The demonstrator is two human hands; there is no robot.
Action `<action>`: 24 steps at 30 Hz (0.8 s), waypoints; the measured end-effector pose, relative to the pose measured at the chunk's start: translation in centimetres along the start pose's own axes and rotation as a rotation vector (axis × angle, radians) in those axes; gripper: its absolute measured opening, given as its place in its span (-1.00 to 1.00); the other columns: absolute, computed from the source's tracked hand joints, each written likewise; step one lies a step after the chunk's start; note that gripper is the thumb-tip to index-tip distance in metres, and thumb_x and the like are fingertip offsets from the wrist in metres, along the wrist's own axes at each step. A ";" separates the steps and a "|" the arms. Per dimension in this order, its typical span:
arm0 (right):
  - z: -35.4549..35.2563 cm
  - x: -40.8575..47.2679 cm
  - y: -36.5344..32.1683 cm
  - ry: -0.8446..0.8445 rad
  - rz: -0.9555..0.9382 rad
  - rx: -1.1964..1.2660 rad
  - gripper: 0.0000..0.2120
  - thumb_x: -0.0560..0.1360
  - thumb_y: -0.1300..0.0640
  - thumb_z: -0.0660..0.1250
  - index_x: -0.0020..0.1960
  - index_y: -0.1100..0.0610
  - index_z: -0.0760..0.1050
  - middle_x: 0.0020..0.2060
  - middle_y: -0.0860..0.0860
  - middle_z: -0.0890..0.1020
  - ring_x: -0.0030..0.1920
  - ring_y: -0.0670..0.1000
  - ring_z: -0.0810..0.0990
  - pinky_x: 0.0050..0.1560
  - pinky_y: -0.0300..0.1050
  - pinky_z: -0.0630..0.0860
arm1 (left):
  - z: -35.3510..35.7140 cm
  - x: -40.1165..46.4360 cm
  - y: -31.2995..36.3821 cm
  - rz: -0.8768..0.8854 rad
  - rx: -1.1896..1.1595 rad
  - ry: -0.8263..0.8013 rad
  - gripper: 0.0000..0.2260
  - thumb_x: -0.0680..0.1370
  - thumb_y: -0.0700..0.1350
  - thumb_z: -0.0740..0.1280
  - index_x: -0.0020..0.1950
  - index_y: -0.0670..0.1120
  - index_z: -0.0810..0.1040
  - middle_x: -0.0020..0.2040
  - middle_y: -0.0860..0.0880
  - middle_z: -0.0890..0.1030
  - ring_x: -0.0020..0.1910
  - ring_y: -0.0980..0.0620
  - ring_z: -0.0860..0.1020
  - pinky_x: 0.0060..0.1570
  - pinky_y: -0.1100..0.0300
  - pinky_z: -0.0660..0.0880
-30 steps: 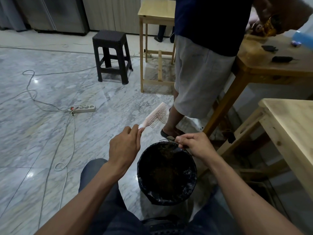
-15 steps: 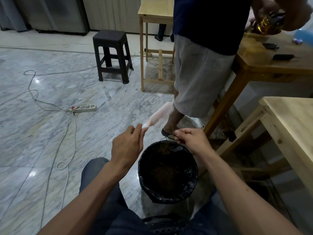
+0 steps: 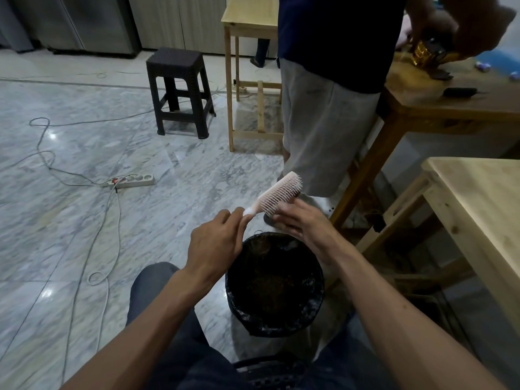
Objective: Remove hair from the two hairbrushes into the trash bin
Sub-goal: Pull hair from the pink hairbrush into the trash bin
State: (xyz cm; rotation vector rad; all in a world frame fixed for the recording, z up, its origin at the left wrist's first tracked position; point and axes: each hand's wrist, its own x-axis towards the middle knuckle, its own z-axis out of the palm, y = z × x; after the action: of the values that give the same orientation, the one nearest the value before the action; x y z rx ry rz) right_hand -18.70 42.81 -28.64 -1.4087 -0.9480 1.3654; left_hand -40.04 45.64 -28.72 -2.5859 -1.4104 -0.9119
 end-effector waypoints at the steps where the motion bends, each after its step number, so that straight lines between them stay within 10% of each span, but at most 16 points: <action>1: 0.1 0.1 0.1 0.008 -0.019 0.007 -0.42 0.35 -0.26 0.56 0.18 0.12 0.67 0.13 0.08 0.74 0.19 0.10 0.70 0.39 0.16 0.50 | 0.0 0.0 0.0 0.001 -0.003 0.000 -0.65 0.67 0.08 0.11 0.03 -0.08 0.62 -0.37 0.01 0.43 -0.57 -0.04 0.33 -0.60 0.22 0.21; 10: -0.8 0.0 1.7 0.235 -0.097 -0.141 -0.69 0.36 -0.21 0.55 -0.19 0.05 0.75 -0.33 -0.01 0.71 -0.20 0.00 0.68 0.11 0.07 0.62 | 0.0 -0.3 -1.5 -0.056 0.026 0.017 -0.62 0.67 0.08 0.09 0.02 -0.10 0.63 -0.39 0.00 0.43 -0.58 -0.03 0.33 -0.58 0.24 0.14; 14: -1.3 0.0 1.8 0.186 -0.033 -0.227 -0.88 0.58 0.12 0.44 -0.08 0.01 0.75 -0.11 0.03 0.78 0.07 0.14 0.74 0.20 0.07 0.64 | -0.1 -0.5 -1.5 -0.021 -0.004 0.014 -0.61 0.66 0.09 0.08 0.04 -0.08 0.63 -0.39 0.00 0.44 -0.58 -0.03 0.33 -0.57 0.24 0.14; 19: 0.1 -0.3 0.4 -0.031 -0.007 -0.096 -0.42 0.45 0.22 0.50 0.44 0.03 0.48 0.38 0.00 0.54 0.23 0.04 0.64 -0.04 -0.16 0.63 | 0.0 -0.3 -0.6 0.039 -0.032 0.028 -0.63 0.67 0.08 0.11 0.04 -0.08 0.64 -0.38 0.00 0.46 -0.57 -0.03 0.35 -0.60 0.22 0.18; 24: 1.5 -0.9 -0.5 -0.050 0.019 0.040 -0.74 0.53 0.04 0.49 0.09 0.21 0.67 -0.15 0.06 0.71 -0.27 -0.04 0.63 -0.24 -0.22 0.56 | -0.3 0.0 -0.8 0.072 -0.010 0.056 -0.66 0.66 0.08 0.14 0.06 -0.06 0.64 -0.37 0.01 0.45 -0.56 -0.01 0.34 -0.62 0.19 0.24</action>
State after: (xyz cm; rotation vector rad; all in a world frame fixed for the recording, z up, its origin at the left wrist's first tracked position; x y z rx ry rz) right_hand -20.20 42.18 -27.86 -1.3627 -0.9371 1.4319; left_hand -40.85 46.01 -28.67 -2.5780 -1.2932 -0.9760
